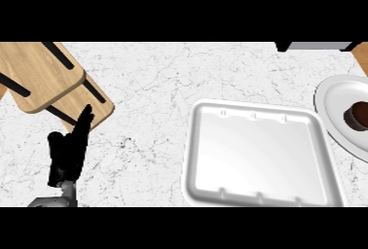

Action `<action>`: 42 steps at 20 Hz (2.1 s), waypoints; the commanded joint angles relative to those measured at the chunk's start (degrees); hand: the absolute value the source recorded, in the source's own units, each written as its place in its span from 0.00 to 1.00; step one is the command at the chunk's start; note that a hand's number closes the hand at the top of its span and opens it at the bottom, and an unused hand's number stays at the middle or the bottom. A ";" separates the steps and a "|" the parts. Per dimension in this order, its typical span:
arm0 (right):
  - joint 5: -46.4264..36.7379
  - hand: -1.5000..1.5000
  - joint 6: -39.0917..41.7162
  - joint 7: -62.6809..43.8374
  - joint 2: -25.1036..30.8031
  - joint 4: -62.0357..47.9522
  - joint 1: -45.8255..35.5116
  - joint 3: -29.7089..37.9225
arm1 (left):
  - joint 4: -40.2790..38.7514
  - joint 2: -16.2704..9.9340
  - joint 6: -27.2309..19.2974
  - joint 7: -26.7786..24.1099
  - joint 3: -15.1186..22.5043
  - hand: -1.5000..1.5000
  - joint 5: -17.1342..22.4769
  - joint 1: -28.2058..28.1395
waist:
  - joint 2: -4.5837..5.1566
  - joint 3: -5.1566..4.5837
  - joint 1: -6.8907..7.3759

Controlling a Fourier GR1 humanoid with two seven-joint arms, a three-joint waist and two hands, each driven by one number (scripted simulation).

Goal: Pick the cupcake from the tray and place it in the plate

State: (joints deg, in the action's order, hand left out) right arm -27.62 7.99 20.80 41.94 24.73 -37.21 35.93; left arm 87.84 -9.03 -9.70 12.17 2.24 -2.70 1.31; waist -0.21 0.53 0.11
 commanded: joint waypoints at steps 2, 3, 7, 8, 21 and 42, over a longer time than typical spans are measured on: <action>9.23 0.00 3.82 5.09 0.47 -2.61 2.00 8.26 | -2.69 -0.10 0.94 -1.62 -0.49 0.50 0.33 -2.35 | 0.42 -0.43 -0.03; 10.01 0.00 8.52 5.48 2.86 -3.52 1.79 8.36 | -4.27 0.75 0.46 -0.75 -0.75 0.50 0.52 0.37 | 0.51 -0.43 -0.15; 10.97 0.00 9.53 8.01 3.36 -6.28 3.38 8.12 | -4.22 0.49 1.15 -0.91 -0.96 0.50 0.23 0.41 | 0.55 -0.43 0.58; 11.15 0.00 12.82 8.87 6.29 -7.35 3.64 8.42 | -4.94 0.69 1.30 0.15 -1.45 0.50 0.96 1.92 | 0.68 -0.39 0.66; 11.25 0.00 7.05 15.86 2.98 -10.06 4.19 5.07 | -6.50 1.44 1.38 0.86 -2.30 0.50 -0.14 5.02 | 0.83 -0.36 1.09; 12.21 0.00 1.19 18.29 5.13 -13.59 11.19 2.92 | -3.36 1.33 2.63 0.23 -2.53 0.50 -1.34 0.92 | 0.60 -0.37 0.84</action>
State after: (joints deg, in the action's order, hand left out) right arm -16.12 8.82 37.66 46.80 11.62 -28.17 38.90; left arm 86.41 -7.18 -7.82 12.45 0.72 -4.49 3.59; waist 0.10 0.48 1.19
